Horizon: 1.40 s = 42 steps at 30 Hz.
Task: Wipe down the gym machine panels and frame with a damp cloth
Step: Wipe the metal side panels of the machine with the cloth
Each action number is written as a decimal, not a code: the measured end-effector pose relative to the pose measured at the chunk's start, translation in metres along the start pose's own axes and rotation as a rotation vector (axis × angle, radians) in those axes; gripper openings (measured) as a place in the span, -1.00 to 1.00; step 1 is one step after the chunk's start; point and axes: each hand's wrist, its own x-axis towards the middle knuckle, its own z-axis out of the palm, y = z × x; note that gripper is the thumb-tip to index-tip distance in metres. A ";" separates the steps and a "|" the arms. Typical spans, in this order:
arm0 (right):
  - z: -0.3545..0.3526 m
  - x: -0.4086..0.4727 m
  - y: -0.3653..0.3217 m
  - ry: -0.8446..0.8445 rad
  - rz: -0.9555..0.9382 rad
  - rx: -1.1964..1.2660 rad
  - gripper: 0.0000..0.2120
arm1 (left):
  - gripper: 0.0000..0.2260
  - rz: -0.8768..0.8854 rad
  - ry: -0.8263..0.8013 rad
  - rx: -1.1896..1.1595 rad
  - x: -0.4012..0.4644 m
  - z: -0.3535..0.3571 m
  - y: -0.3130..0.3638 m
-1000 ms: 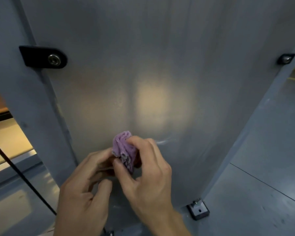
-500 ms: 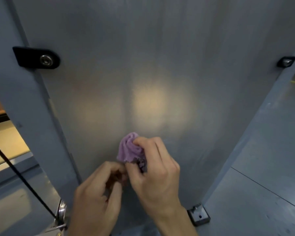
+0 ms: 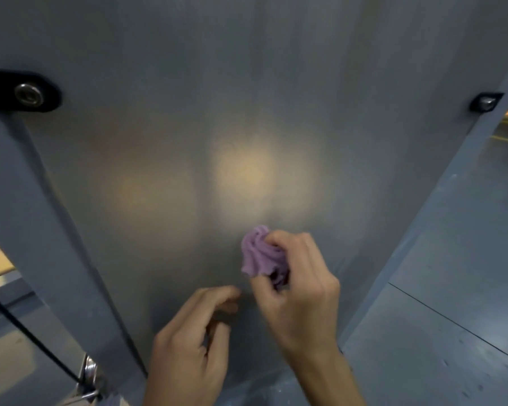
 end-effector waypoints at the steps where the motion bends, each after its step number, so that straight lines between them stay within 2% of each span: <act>1: -0.010 0.004 0.011 0.042 0.063 -0.014 -0.77 | -0.63 -0.002 0.012 -0.014 0.000 0.002 -0.003; 5: -0.035 0.009 0.038 0.207 0.302 -0.111 -0.71 | -0.60 -0.018 0.023 -0.041 -0.003 0.006 -0.005; 8: -0.017 -0.004 0.019 0.111 0.202 -0.082 -0.63 | -0.59 -0.035 -0.004 -0.038 -0.005 0.007 -0.005; 11: -0.015 -0.010 0.012 -0.017 0.055 -0.074 -0.65 | -0.55 -0.027 -0.065 -0.022 -0.005 0.010 -0.006; 13: -0.031 0.000 0.030 0.035 0.124 -0.118 -0.67 | -0.51 -0.005 -0.115 -0.027 -0.003 0.010 -0.003; 16: -0.056 0.015 0.063 0.204 0.284 -0.244 -0.76 | -0.36 0.026 -0.183 -0.019 -0.002 0.009 0.001; 18: -0.055 0.014 0.065 0.246 0.312 -0.280 -0.77 | -0.32 0.021 -0.230 -0.012 -0.002 0.008 0.001; 21: -0.028 -0.001 0.035 0.122 0.243 -0.201 -0.63 | -0.31 -0.024 -0.281 -0.020 -0.002 0.004 0.001; 25: -0.022 -0.007 0.023 -0.033 0.105 -0.166 -0.61 | -0.31 -0.050 -0.304 -0.081 0.002 0.010 0.000; 27: -0.037 0.002 0.038 -0.019 0.102 -0.232 -0.68 | -0.31 -0.060 -0.306 -0.120 0.003 0.015 0.000; 30: -0.059 0.023 0.064 0.093 0.228 -0.333 -0.71 | -0.26 -0.077 -0.307 -0.154 0.003 0.023 -0.005; 33: -0.058 0.026 0.067 0.155 0.319 -0.378 -0.70 | -0.33 -0.076 -0.334 -0.205 0.007 0.034 -0.002; 36: -0.035 0.006 0.044 0.051 0.292 -0.295 -0.61 | -0.33 -0.104 -0.359 -0.258 0.012 0.047 0.002; 39: -0.036 0.000 0.030 -0.107 0.198 -0.324 -0.72 | -0.30 -0.115 -0.359 -0.281 0.014 0.057 0.004; 42: -0.060 0.023 0.045 -0.056 0.284 -0.392 -0.75 | -0.25 -0.146 -0.369 -0.348 0.014 0.062 0.002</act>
